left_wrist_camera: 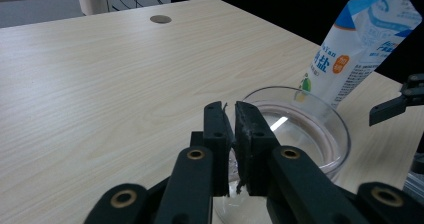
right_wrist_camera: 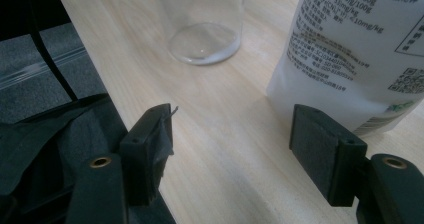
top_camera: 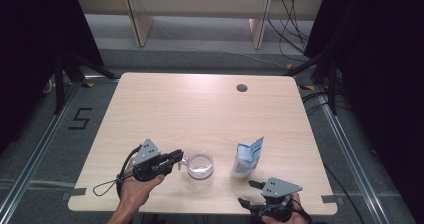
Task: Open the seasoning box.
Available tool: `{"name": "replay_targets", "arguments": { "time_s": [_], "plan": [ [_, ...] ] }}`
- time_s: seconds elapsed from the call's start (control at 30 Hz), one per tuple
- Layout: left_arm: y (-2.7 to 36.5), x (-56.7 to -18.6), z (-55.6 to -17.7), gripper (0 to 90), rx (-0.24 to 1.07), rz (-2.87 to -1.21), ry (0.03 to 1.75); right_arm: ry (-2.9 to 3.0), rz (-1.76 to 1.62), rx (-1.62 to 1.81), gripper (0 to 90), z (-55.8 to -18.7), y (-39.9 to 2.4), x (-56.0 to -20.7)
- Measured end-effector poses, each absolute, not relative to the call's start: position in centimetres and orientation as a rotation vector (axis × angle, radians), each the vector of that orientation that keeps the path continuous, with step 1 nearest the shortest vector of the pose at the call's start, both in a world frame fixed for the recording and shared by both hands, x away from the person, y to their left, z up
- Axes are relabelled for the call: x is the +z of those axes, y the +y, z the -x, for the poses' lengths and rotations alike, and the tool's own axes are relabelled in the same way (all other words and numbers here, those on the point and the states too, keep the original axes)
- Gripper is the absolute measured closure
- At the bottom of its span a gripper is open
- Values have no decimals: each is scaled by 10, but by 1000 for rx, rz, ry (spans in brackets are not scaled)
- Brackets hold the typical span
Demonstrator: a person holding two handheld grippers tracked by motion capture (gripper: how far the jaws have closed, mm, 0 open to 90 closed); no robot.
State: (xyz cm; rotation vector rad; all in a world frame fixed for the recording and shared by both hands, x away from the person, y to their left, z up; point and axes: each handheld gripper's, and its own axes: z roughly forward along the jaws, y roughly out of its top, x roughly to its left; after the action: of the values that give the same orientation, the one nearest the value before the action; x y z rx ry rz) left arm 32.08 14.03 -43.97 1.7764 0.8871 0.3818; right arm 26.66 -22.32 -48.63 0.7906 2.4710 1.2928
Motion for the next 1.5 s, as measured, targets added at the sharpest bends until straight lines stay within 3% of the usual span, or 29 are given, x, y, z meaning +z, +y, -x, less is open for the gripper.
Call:
{"name": "replay_targets", "arguments": {
  "time_s": [0.6,0.97,1.5],
  "plan": [
    [139,-450,-325,867,390,-1796,875,2435,-780,1282,403,-268,-221,-485],
    [140,-452,-325,864,389,-1782,871,2413,-742,1341,610,-269,-205,-482],
    [140,-454,-324,864,401,-1768,867,2363,-687,1356,744,-277,-182,-479]
  ]
}}
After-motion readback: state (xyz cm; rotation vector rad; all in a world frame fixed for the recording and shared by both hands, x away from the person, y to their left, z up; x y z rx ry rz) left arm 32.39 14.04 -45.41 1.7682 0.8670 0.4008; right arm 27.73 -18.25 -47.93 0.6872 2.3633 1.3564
